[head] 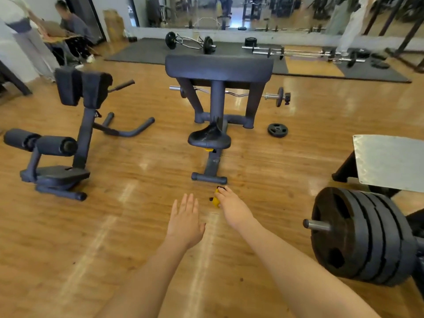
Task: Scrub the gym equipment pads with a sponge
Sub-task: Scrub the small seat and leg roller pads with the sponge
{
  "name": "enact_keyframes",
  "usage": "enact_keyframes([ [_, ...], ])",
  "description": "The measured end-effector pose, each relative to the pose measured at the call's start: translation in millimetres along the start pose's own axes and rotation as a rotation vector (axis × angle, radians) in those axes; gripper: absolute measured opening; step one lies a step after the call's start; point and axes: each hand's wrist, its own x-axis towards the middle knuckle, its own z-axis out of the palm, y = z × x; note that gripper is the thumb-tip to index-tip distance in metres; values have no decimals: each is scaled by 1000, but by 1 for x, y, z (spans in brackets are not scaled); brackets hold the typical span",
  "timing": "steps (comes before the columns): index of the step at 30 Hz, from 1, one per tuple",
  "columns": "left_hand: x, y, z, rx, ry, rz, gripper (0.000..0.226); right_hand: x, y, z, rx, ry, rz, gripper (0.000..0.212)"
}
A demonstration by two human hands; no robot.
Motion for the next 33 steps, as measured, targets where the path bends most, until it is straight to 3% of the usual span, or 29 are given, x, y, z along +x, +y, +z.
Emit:
enact_keyframes([
  [5, 108, -49, -24, 18, 10, 10, 71, 119, 6, -15, -29, -22, -20, 57],
  [17, 379, -167, -87, -3, 54, 145, 71, 366, 56, -41, -55, 6, 135, 54],
  [23, 496, -159, -98, 40, 7, 234, 71, 464, 123, -47, -58, -68, 200, 68],
  [33, 655, -146, -70, -24, -87, 209, 71, 585, 236, -3, 7, -211, 266, 69],
])
